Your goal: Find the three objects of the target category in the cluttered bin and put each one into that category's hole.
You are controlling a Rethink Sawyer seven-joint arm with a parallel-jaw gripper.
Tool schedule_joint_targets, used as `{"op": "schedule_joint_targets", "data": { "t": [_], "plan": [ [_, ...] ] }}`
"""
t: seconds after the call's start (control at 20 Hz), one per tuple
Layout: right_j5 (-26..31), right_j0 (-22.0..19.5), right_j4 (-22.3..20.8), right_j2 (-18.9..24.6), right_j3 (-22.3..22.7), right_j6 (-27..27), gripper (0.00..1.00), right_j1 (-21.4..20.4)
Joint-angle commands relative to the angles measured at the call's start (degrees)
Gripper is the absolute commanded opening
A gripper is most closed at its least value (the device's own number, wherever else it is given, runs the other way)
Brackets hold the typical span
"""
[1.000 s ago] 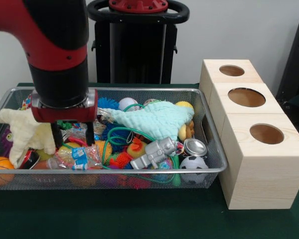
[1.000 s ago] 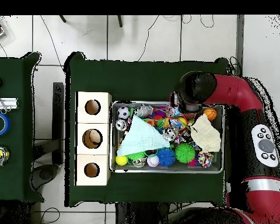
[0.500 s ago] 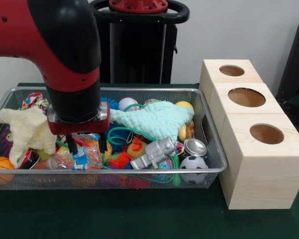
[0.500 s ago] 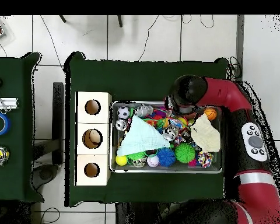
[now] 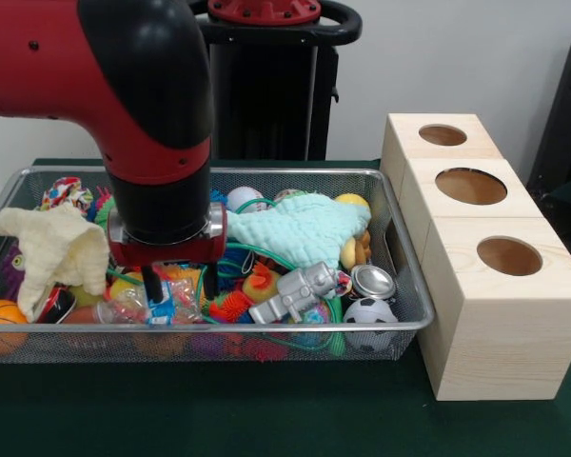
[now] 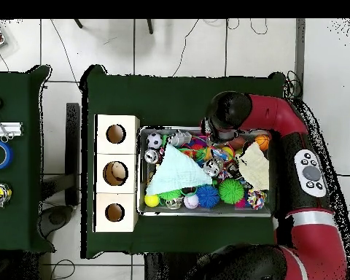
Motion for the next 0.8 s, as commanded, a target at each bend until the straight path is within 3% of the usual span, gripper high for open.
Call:
{"op": "schedule_joint_targets", "data": {
  "t": [0.05,0.2,0.25,0.4,0.8],
  "plan": [
    [0.18,-0.60,-0.77,2.24,-0.61,-8.95,1.00,3.88],
    [-1.19,-0.22,-1.44,2.50,-2.07,-9.33,1.00,5.51],
    [-2.83,-0.81,-1.56,2.22,0.51,-9.18,1.00,4.21],
    [-3.33,-0.74,-2.28,2.04,0.32,-9.95,1.00,4.43],
    [-3.31,0.32,-4.44,0.10,3.54,-9.93,1.00,-0.17]
  ]
}}
